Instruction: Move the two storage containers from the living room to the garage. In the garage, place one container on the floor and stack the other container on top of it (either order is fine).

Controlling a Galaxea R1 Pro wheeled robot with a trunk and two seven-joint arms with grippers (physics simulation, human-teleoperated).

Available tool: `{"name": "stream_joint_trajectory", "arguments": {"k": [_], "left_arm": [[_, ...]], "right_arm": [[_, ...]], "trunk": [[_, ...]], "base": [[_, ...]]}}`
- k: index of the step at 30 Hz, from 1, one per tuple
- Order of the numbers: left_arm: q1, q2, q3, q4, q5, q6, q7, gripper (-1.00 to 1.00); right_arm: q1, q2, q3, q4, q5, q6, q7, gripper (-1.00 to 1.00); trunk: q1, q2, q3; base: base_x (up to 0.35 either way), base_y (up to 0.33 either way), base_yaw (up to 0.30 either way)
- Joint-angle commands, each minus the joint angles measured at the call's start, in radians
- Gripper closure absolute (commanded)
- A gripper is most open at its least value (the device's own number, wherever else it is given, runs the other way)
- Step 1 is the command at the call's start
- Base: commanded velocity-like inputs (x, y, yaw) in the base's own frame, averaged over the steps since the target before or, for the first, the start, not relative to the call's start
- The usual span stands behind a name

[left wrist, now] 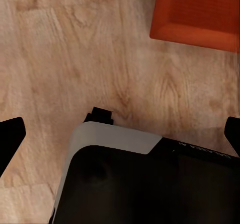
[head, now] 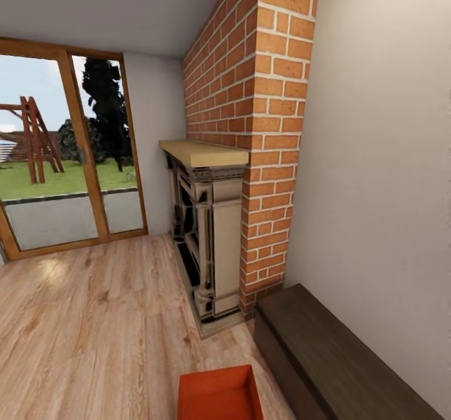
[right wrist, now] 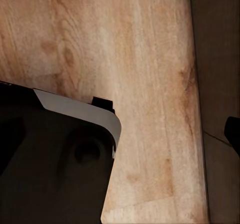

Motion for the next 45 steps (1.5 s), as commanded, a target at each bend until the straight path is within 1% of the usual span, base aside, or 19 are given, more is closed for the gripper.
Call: {"name": "stream_joint_trajectory", "arguments": {"k": [1,4,18,27,35,40,45], "left_arm": [[-0.001,0.000,-0.009,0.000,0.008,0.001,0.003,-1.00],[-0.001,0.001,-0.008,0.000,0.009,0.001,0.003,-1.00],[-0.001,0.000,-0.007,0.000,0.009,0.001,0.003,-1.00],[-0.001,0.000,-0.007,0.000,0.010,0.001,0.003,-1.00],[-0.001,0.000,-0.007,0.000,0.011,0.001,0.003,-1.00],[-0.001,0.000,-0.007,0.000,0.011,0.001,0.003,-1.00],[-0.001,0.000,-0.007,0.000,0.011,0.001,0.003,-1.00]], "right_arm": [[-0.001,-0.001,0.003,0.003,0.012,-0.004,-0.006,-1.00],[-0.001,-0.004,0.005,0.003,0.012,-0.005,-0.006,-1.00],[-0.001,-0.005,0.005,0.003,0.011,-0.004,-0.006,-1.00],[-0.001,-0.005,0.001,0.003,0.010,-0.004,-0.007,-1.00],[-0.001,0.000,0.000,0.003,0.010,-0.004,-0.007,-1.00],[-0.001,-0.001,0.000,0.003,0.009,-0.004,-0.007,-1.00],[-0.001,-0.005,0.002,0.003,0.010,-0.004,-0.006,-1.00]], "trunk": [[0.000,-0.001,-0.001],[0.000,-0.001,-0.001],[0.000,-0.001,-0.001],[0.000,-0.001,-0.001],[0.000,-0.001,-0.001],[0.000,-0.001,-0.001],[0.000,-0.001,-0.001]], "base": [[0.095,-0.229,0.000],[0.073,-0.139,0.000],[0.017,-0.011,0.002],[0.003,-0.002,0.185],[0.000,0.000,0.040],[0.000,0.000,0.173],[0.000,0.000,0.048]]}}
